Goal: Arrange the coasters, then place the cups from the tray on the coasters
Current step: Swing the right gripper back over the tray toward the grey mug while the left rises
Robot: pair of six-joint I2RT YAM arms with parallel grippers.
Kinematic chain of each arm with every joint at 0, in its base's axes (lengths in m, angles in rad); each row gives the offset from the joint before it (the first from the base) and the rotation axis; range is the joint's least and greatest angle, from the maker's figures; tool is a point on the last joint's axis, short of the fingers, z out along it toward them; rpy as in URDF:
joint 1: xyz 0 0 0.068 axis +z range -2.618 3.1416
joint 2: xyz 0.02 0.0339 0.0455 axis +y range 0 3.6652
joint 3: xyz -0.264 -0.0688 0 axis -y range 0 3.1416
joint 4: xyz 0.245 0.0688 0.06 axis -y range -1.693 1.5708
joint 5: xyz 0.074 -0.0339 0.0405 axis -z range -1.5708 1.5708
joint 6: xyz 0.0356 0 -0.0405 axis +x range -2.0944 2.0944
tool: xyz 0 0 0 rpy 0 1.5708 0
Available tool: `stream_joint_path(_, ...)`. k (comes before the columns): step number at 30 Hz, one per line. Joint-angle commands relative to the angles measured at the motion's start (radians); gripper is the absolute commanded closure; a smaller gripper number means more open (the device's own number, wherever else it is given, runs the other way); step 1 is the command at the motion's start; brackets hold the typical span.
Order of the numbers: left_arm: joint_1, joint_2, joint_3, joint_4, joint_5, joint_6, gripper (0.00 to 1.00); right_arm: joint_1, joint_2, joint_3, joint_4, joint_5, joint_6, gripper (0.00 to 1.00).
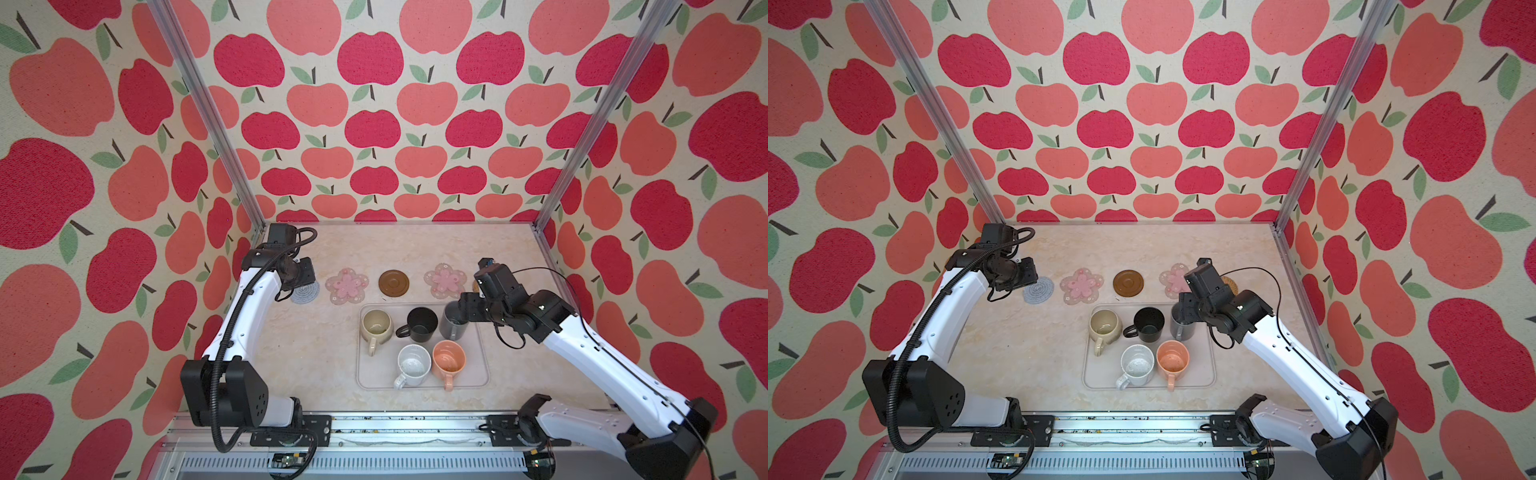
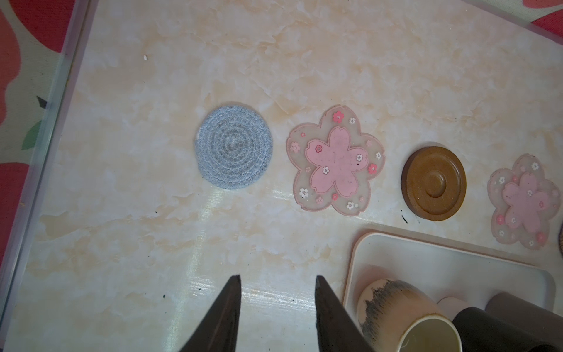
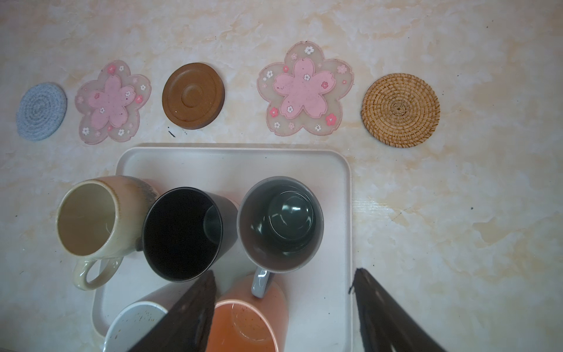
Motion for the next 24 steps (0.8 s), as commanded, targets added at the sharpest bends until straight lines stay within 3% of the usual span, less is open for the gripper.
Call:
stream_joint_path(1,-0.009,-0.017,-0.019,0.000,0.036,-0.013,0.58,0.048,-0.022,-0.045,-0.049,0.049,0.099,0.27)
stream_joint_path(8,-0.020,-0.008,-0.032,0.027,0.063,-0.018,0.58,0.141,0.037,-0.088,0.012,0.056,0.174,0.28)
stream_joint_path(24,-0.020,0.020,-0.047,0.060,0.083,-0.027,0.58,0.146,0.129,-0.128,0.043,0.035,0.197,0.30)
